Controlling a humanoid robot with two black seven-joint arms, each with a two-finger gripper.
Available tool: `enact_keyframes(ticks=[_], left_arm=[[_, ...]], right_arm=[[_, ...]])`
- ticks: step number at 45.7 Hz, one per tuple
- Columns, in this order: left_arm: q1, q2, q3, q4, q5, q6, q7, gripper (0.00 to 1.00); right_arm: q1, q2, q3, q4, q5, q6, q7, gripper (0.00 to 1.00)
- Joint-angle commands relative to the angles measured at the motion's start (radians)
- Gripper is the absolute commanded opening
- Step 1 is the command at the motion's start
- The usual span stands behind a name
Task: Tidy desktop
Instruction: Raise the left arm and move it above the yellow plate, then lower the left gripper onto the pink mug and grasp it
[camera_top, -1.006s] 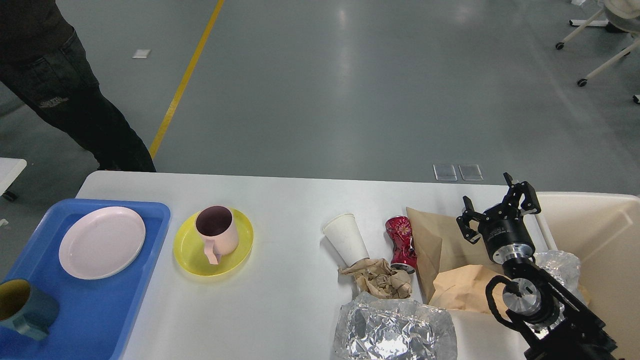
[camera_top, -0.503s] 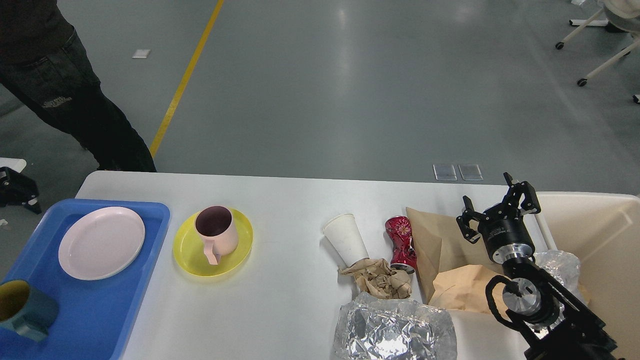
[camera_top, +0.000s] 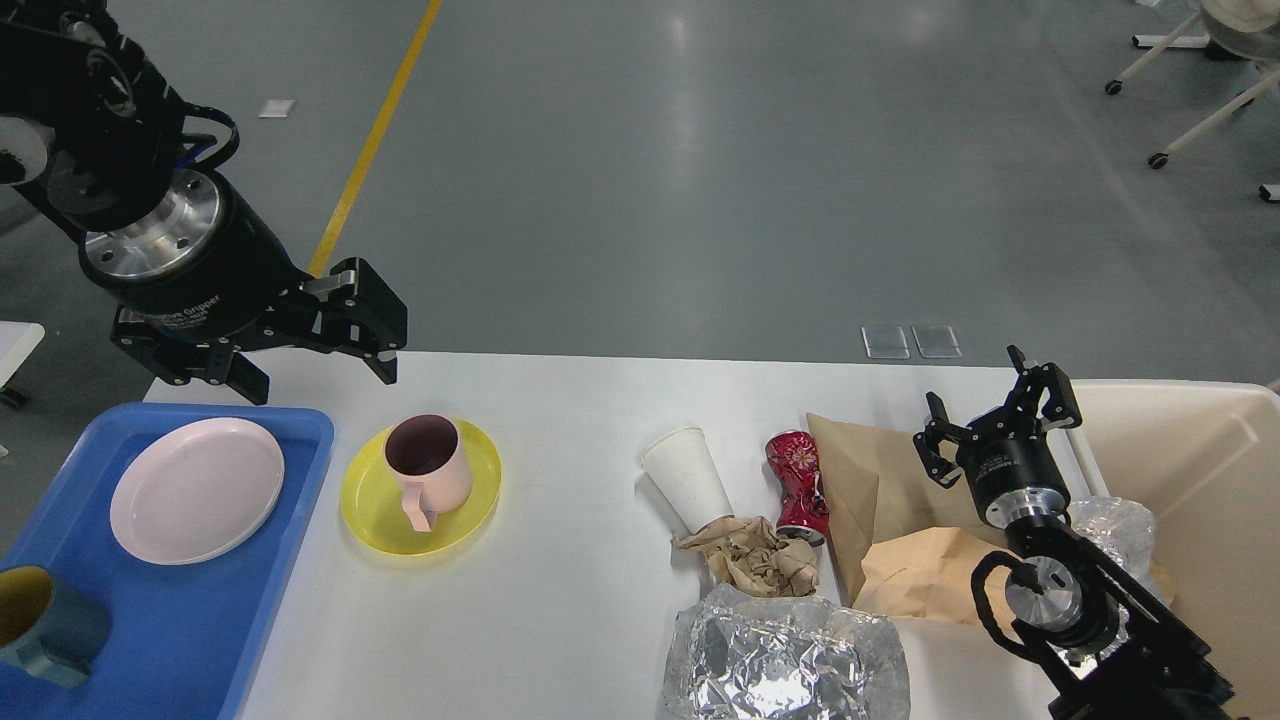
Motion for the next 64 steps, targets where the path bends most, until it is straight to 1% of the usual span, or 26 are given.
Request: enact_keyframes(ticks=[1,5,14,19,24,27,30,37,40,45,51,58,61,64], left_arm=[[-0.109,-0.095,-0.024,-0.075,-0.038,-0.014,-0.003,0.94],[-0.116,-0.118,-0.05,-0.082,-0.04,-0.012,-0.003,0.94],[-0.085,-0.104,-0.059,-0.073,-0.04,-0.011,-0.003,0.95],[-0.045,-0.096,-0.051,-0.042,-0.04,-0.011,-0.003,0.95],[0.021,-0.093,-0.047,0.007,-0.041,-0.002,-0.001,0.95],[0.084,-0.09,-0.047,0.066,-0.041,-0.002,-0.001,0.95],[0.172,-0.083,-0.047,0.141,-0.043,-0.002,0.0,0.95],[0.456,-0.09,-0.054,0.393,-0.055,-0.002,0.003,0.95],[0.541,-0.098,-0.056,0.462,-0.07,-0.002,0.005,0.95],[0.624,-0.112,-0.059,0.534,-0.09,0.0,0.007,0.95],[0.763,-0.139,-0.059,0.666,-0.127,0.0,0.008,0.94],[0.874,-0.138,-0.057,0.797,-0.133,0.006,0.01,0.94],[0.898,-0.139,-0.054,0.817,-0.141,0.032,0.022,0.93],[0.909,-0.138,-0.05,0.818,-0.141,0.087,0.04,0.93]], right_arm=[[0.0,0.0,-0.001,0.0,0.0,0.0,-0.001,1.0],[0.0,0.0,-0.001,0.0,0.0,0.0,-0.001,1.0],[0.0,0.0,-0.001,0.0,0.0,0.0,0.001,1.0],[0.0,0.0,0.001,0.0,0.0,0.0,0.001,1.0],[0.0,0.0,0.001,0.002,0.0,0.0,-0.001,1.0],[0.0,0.0,0.001,0.002,0.0,0.0,0.001,1.0],[0.0,0.0,0.001,0.002,0.0,0.0,-0.001,1.0],[0.0,0.0,-0.001,0.002,0.0,0.0,-0.001,1.0],[0.0,0.0,-0.001,0.002,0.0,0.0,0.001,1.0],[0.0,0.0,-0.001,0.002,0.0,0.0,0.001,1.0],[0.0,0.0,-0.001,0.002,0.0,0.0,-0.001,1.0],[0.0,0.0,-0.001,0.002,0.0,0.0,0.001,1.0],[0.0,0.0,-0.001,0.002,0.0,0.0,-0.001,1.0],[0.0,0.0,0.001,0.002,0.0,0.0,0.001,1.0]])
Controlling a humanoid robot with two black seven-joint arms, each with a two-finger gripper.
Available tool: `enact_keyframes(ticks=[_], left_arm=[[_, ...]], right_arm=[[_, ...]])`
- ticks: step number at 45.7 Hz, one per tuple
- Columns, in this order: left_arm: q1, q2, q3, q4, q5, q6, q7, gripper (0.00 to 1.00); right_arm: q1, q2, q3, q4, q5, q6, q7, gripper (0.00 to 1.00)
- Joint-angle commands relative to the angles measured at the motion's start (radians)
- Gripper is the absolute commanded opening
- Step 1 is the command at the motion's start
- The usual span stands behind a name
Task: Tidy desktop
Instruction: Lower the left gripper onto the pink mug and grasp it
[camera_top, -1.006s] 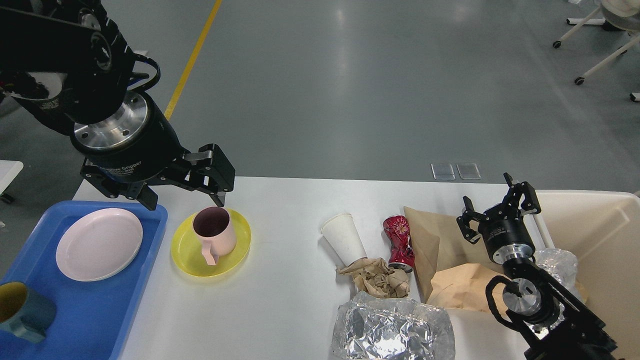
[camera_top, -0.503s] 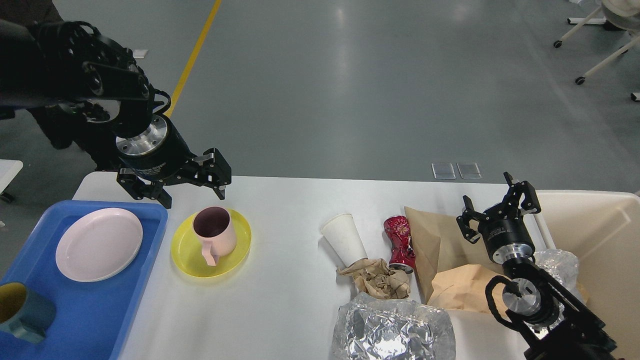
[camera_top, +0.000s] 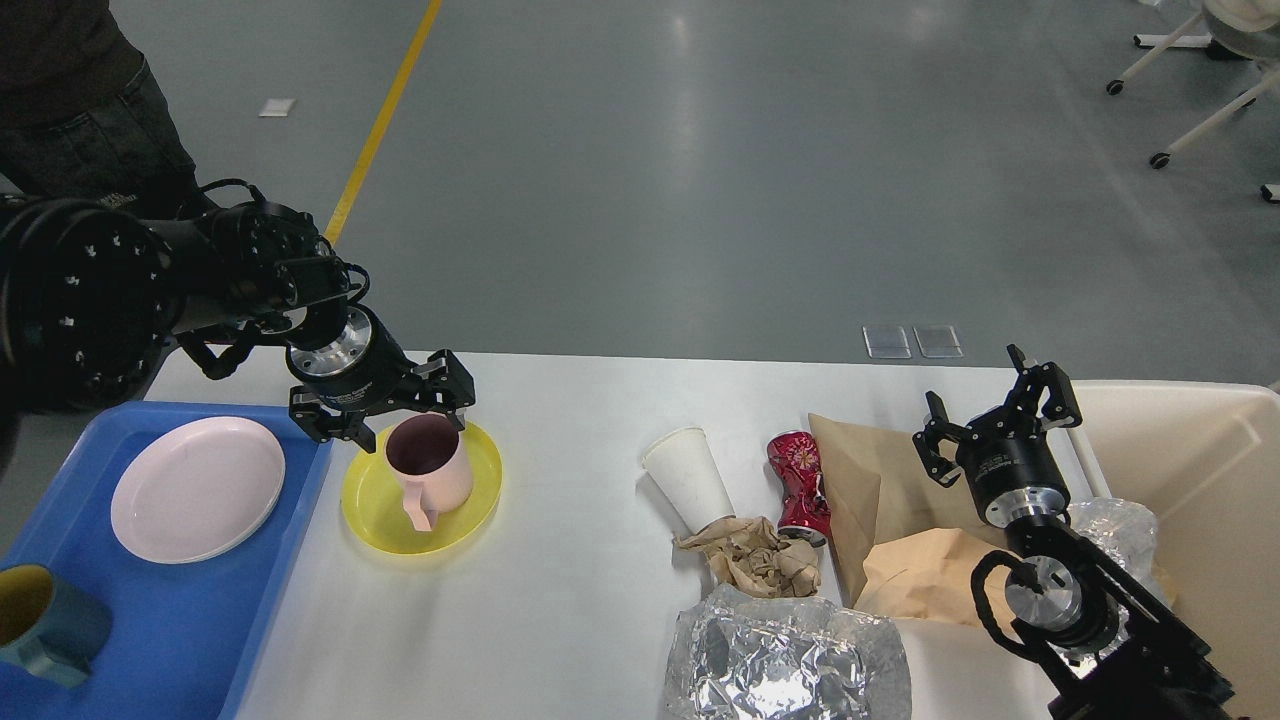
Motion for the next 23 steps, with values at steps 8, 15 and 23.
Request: enact_keyframes(ticks=[8,15,23], left_arm=[[0.083,0.006,-0.001,0.02,-0.001,0.225,0.053,0.93],[0.149,0.009,-0.016,0.021,0.001,0.269,0.045,0.93],[0.213,0.012,-0.055,0.081,0.009,0.321,0.047,0.93]], right_arm=[[0.0,0.0,-0.001,0.0,0.0,0.0,-0.001,1.0],[0.0,0.0,0.0,0.0,0.0,0.0,-0.001,1.0],[0.0,0.0,0.0,0.0,0.0,0.0,-0.001,1.0]])
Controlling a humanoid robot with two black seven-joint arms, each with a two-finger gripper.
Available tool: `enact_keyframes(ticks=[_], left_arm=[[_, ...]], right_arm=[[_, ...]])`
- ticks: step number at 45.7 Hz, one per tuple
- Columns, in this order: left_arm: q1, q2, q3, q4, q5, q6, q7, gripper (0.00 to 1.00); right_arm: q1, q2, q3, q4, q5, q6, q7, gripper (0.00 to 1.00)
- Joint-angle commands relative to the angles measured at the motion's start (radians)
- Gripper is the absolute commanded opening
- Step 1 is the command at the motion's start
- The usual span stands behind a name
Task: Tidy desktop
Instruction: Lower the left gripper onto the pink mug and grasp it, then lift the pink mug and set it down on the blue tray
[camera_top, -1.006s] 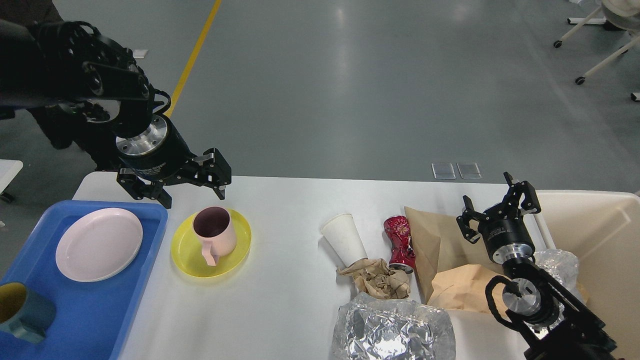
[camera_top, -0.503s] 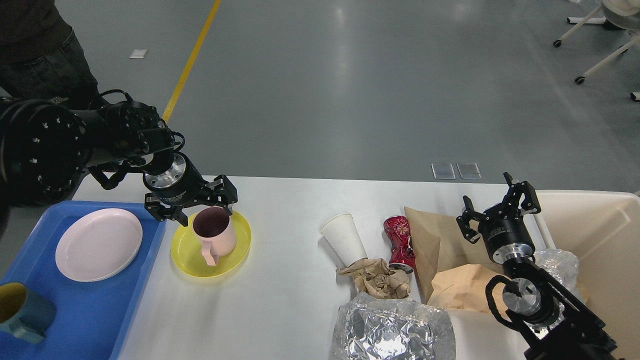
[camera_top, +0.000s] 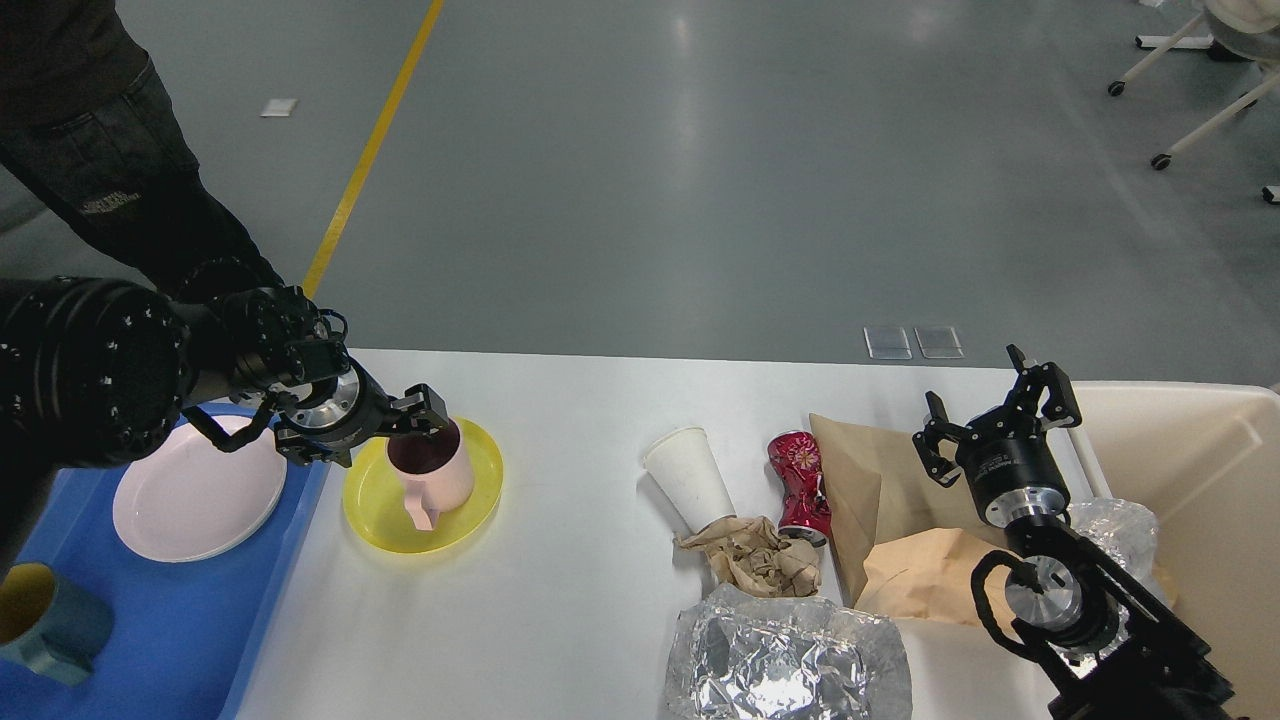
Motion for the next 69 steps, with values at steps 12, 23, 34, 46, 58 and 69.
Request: enact_keyframes(ticks=[12,23,34,46,58,69], left_arm=[[0.184,-0.001,-0.072,0.139,0.026,0.127,-0.003,0.94],[0.248,-0.009,-0.112,0.202,0.04,0.152,-0.003,0.93],[0.25,-0.012,-0.113,0.205,0.052,0.167,0.0,0.68],[0.25,-0.01,-0.115,0.199,0.069,0.155,0.011,0.27],[0.25,-0.009,-0.112,0.197,0.073,0.137,0.011,0.07],[0.23,-0.004,-0.11,0.195,0.095,0.069,0.0,0.0]], right_arm=[[0.0,0.0,0.0,0.0,0.0,0.0,0.0,1.0],[0.0,0.0,-0.001,0.0,0.0,0.0,0.0,1.0],[0.0,0.0,-0.001,0.0,0.0,0.0,0.0,1.0],[0.0,0.0,0.0,0.0,0.0,0.0,0.002,1.0],[0.0,0.0,0.0,0.0,0.0,0.0,0.002,1.0],[0.0,0.0,-0.001,0.0,0.0,0.0,0.0,1.0]])
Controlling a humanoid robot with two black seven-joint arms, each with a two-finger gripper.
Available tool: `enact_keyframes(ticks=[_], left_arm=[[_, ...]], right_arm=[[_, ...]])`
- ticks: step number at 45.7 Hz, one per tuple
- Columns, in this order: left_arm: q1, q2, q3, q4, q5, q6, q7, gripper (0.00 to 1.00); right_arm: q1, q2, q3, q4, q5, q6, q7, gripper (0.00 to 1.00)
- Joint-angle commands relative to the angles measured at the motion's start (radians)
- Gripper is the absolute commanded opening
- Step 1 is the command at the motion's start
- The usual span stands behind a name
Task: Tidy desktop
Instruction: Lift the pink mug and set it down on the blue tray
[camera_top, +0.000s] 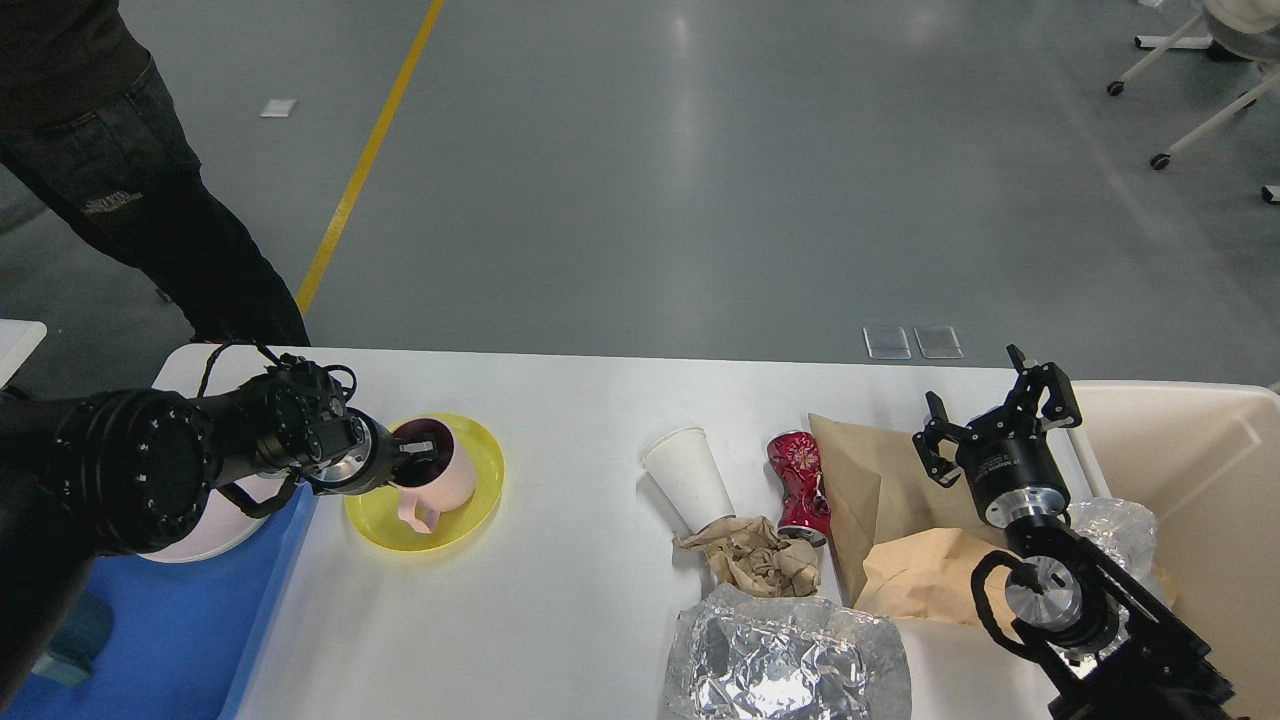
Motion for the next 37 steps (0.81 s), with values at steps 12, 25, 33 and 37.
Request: enact_keyframes(ticks=[12,25,33,37], left_arm=[[-0.051,0.008,0.001,-0.008,0.009,-0.114,-0.013,0.0],[-0.396,0.075,0.091,-0.258,0.009,-0.366,-0.021,0.0],[-0.721,0.042,0.19,-0.591,0.011,-0.3,-0.059,0.0],[-0.872,0.0,0.194,-0.75,0.02,-0.25,-0.062,0.0]], right_arm=[[0.0,0.0,-0.001,0.0,0.0,0.0,0.001,1.0],[0.002,0.0,0.0,-0.002,0.0,0.0,-0.001,1.0],[0.002,0.0,0.0,-0.002,0.0,0.0,0.001,1.0],[0.002,0.0,0.0,-0.002,0.0,0.0,-0.001,1.0]])
